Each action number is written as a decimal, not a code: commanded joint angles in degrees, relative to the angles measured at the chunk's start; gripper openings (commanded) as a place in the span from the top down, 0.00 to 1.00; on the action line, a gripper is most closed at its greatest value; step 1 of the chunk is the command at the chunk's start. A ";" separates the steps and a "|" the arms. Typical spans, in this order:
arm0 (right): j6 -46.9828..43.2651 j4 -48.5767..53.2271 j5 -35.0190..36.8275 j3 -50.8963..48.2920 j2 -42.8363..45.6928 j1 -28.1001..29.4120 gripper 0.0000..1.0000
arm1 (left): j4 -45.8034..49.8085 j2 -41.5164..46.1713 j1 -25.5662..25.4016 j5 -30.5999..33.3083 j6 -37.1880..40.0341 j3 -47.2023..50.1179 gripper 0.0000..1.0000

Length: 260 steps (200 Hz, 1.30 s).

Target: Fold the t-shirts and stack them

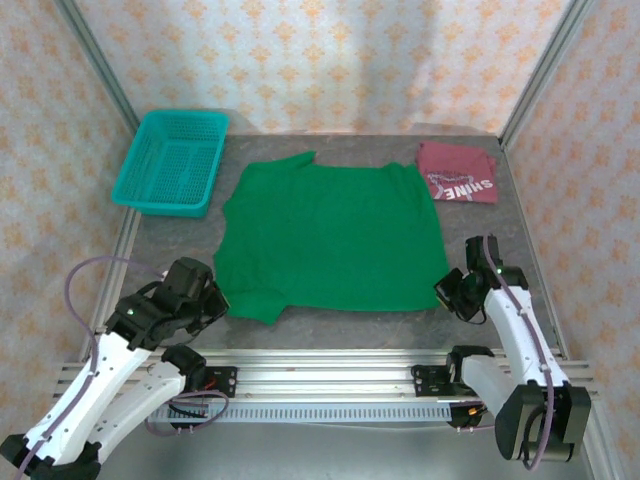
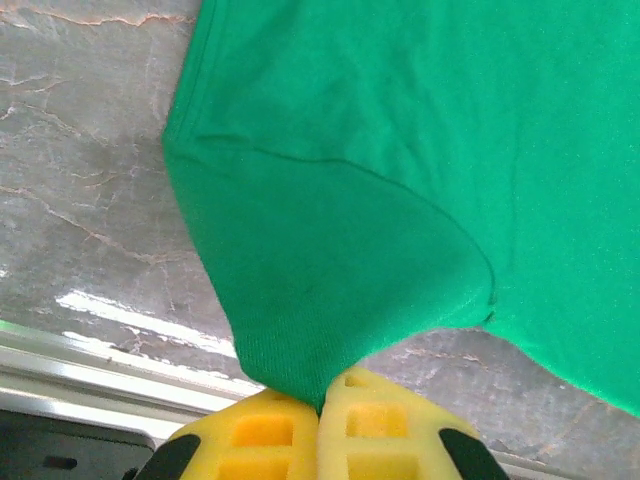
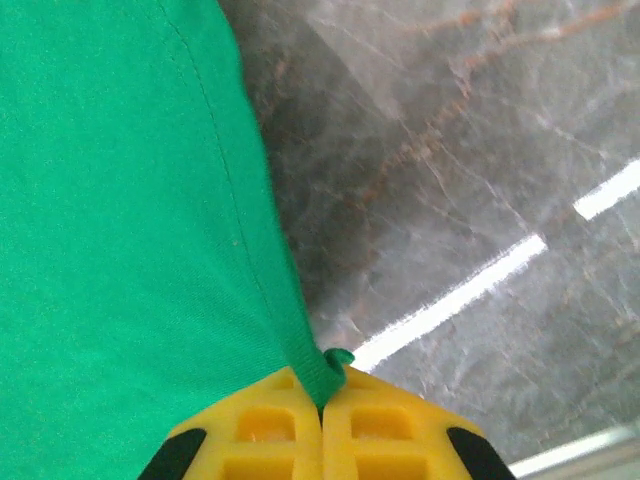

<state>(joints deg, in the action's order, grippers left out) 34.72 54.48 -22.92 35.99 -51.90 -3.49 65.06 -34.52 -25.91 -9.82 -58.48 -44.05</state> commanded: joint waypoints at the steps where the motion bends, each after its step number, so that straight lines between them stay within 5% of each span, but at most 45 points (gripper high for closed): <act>1: 1.40 6.21 0.39 -0.39 2.76 -0.20 1.00 | 7.11 0.93 -0.63 1.32 -0.24 -3.43 1.00; 87: -1.67 1.74 0.89 7.42 -6.60 -0.15 1.00 | 1.92 -16.29 -0.46 8.04 10.90 -14.99 1.00; 158: -4.75 -3.94 1.64 16.23 -22.05 -0.20 1.00 | -3.36 -33.37 5.72 7.03 24.66 -25.70 1.00; 260: -6.77 -6.93 4.23 21.55 -34.06 -0.15 1.00 | -2.95 -56.06 7.22 6.03 40.78 -43.92 1.00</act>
<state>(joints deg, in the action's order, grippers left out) 29.06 48.23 -21.71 55.53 -84.18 -3.49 61.89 -87.61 -19.07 -4.05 -23.22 -83.22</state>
